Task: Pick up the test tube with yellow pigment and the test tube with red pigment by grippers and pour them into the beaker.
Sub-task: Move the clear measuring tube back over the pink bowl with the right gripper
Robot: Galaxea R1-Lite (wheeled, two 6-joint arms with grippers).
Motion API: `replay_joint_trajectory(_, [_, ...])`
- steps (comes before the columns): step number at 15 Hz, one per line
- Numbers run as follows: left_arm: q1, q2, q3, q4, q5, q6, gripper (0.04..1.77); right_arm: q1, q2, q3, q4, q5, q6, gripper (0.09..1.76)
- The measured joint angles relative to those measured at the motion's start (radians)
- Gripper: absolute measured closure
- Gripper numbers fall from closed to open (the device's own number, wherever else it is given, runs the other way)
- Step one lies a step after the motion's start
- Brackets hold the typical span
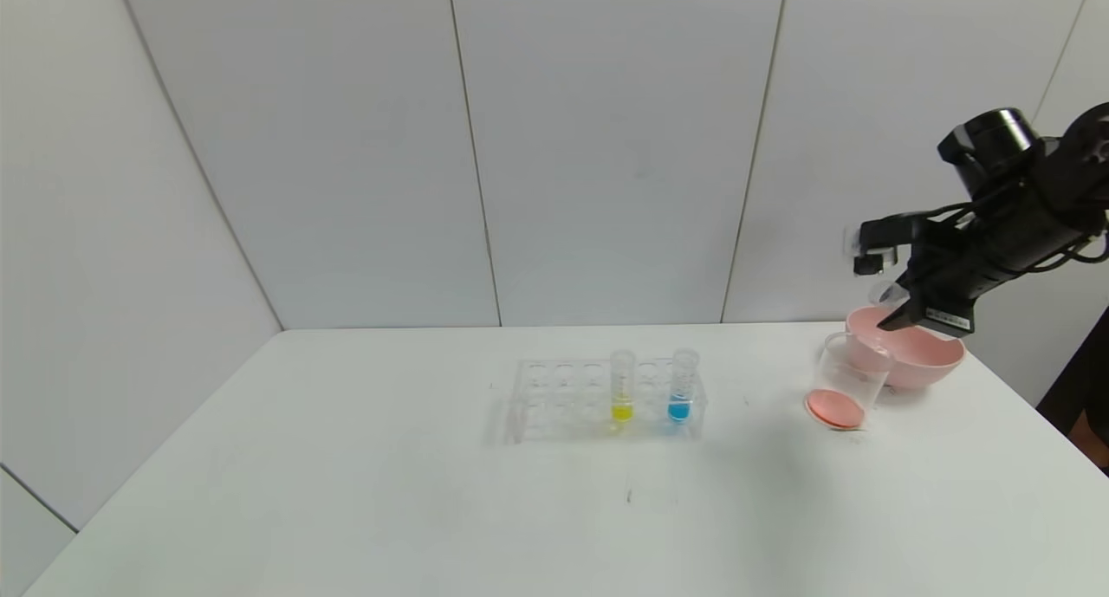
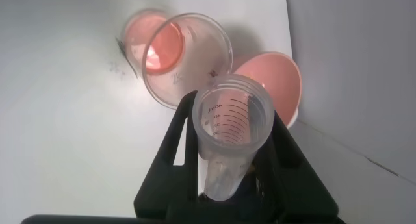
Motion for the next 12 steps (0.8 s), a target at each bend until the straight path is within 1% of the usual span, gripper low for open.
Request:
replay_joint_trajectory(1, [0.0, 0.0, 0.0, 0.0, 0.0, 0.0, 0.09, -0.028, -0.015, 0.003, 0.002, 0.091, 0.054, 1.29])
replay_joint_trajectory(4, [0.0, 0.0, 0.0, 0.0, 0.0, 0.0, 0.09, -0.066, -0.06, 0.014, -0.01, 0.313, 0.378, 1.29])
replay_joint_trajectory(5, [0.0, 0.0, 0.0, 0.0, 0.0, 0.0, 0.09, -0.076, -0.073, 0.018, -0.038, 0.392, 0.469, 1.29])
replay_joint_trajectory(6, [0.0, 0.0, 0.0, 0.0, 0.0, 0.0, 0.09, -0.094, -0.082, 0.02, -0.093, 0.455, 0.525, 1.29])
replay_joint_trajectory(7, [0.0, 0.0, 0.0, 0.0, 0.0, 0.0, 0.09, -0.115, -0.089, 0.023, -0.15, 0.489, 0.575, 1.29])
replay_joint_trajectory(8, [0.0, 0.0, 0.0, 0.0, 0.0, 0.0, 0.09, -0.132, -0.096, 0.032, -0.2, 0.5, 0.638, 1.29])
replay_joint_trajectory(10, [0.0, 0.0, 0.0, 0.0, 0.0, 0.0, 0.09, -0.145, -0.115, 0.047, -0.259, 0.504, 0.799, 1.29])
replay_joint_trajectory(11, [0.0, 0.0, 0.0, 0.0, 0.0, 0.0, 0.09, -0.149, -0.129, 0.061, -0.307, 0.503, 0.899, 1.29])
replay_joint_trajectory(12, [0.0, 0.0, 0.0, 0.0, 0.0, 0.0, 0.09, -0.154, -0.144, 0.088, -0.39, 0.5, 0.975, 1.29])
